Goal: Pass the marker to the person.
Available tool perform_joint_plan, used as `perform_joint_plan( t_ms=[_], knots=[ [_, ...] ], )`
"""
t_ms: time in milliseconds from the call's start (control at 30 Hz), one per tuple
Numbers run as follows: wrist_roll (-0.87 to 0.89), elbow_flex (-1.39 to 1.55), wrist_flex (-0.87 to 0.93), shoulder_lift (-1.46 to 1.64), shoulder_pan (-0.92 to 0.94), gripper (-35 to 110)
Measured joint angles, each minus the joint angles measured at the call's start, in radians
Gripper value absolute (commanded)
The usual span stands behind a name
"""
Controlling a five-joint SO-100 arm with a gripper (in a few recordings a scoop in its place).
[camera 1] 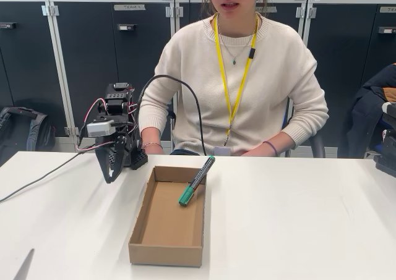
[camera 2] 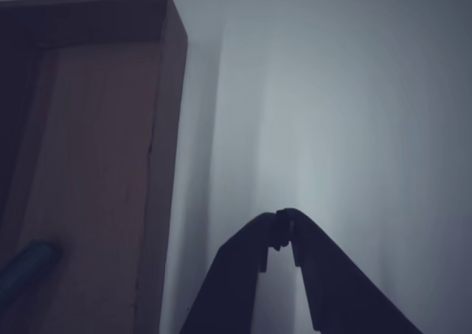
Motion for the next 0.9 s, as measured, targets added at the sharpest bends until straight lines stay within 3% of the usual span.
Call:
perform_joint_plan(
  t_ms=[367,633,900],
  knots=[
    [-0.224,-0.834,0.512,-0.468,-0.341,-5],
    [-0.426,-0.999,0.779,-0.644,-0.502,-5],
    [-0.684,-1.003,0.864,-0.764,-0.529,-5]
  ],
)
